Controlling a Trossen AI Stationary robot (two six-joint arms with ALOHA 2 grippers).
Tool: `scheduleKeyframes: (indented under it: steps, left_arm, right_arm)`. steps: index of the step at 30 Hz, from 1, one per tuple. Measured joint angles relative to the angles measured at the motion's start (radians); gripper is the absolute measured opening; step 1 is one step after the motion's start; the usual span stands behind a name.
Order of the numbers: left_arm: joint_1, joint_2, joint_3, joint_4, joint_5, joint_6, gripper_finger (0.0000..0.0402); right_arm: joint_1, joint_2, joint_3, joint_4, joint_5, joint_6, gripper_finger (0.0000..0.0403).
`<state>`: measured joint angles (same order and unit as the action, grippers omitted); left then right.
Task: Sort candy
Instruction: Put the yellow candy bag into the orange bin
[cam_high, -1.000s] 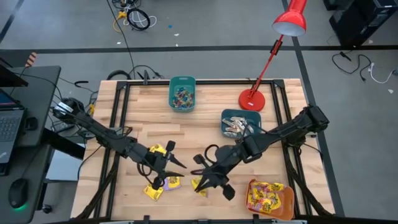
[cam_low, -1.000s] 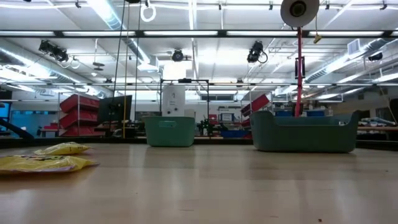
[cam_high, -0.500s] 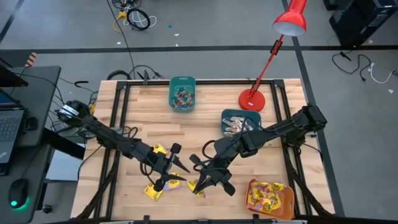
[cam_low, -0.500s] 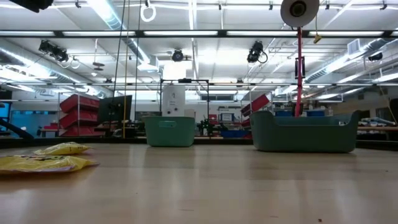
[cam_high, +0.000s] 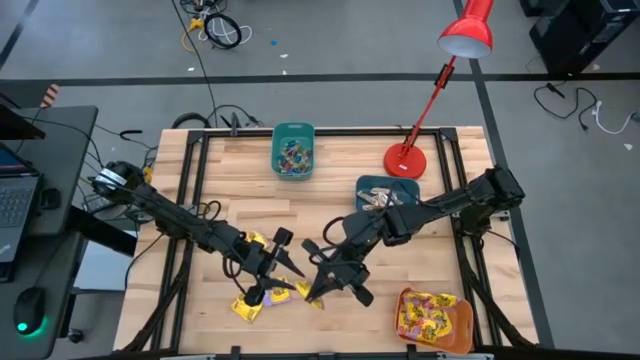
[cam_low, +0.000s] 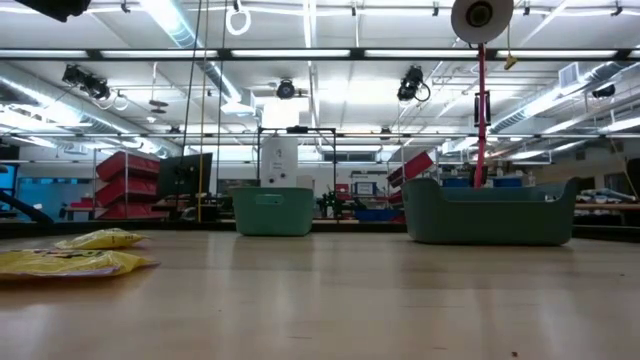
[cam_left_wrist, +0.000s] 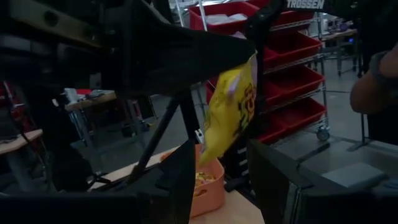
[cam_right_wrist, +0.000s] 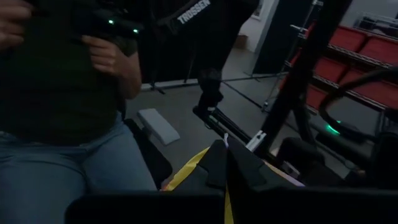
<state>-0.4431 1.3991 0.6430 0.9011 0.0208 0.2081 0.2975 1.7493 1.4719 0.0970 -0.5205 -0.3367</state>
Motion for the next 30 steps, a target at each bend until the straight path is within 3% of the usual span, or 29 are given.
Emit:
scheduleKeyframes:
  steps: [18,22,28,30]
  left_arm:
    - [0.000,0.000,0.000,0.040,0.000,-0.002,0.0140]
    - [0.000,0.000,0.000,0.042,-0.001,-0.002,0.0107]
    - [0.000,0.000,0.000,0.041,-0.001,-0.002,0.0019]
    - [0.000,0.000,0.000,0.039,-0.002,-0.002,0.0012]
  right_arm:
    - [-0.044,0.000,0.000,-0.022,0.000,0.000,0.0000]
    - [-0.044,0.000,0.000,-0.030,0.000,0.000,0.0000]
    - [-0.044,0.000,0.000,-0.062,0.006,0.015,0.0002]
    - [-0.043,-0.001,0.000,-0.089,0.035,0.041,0.0009]
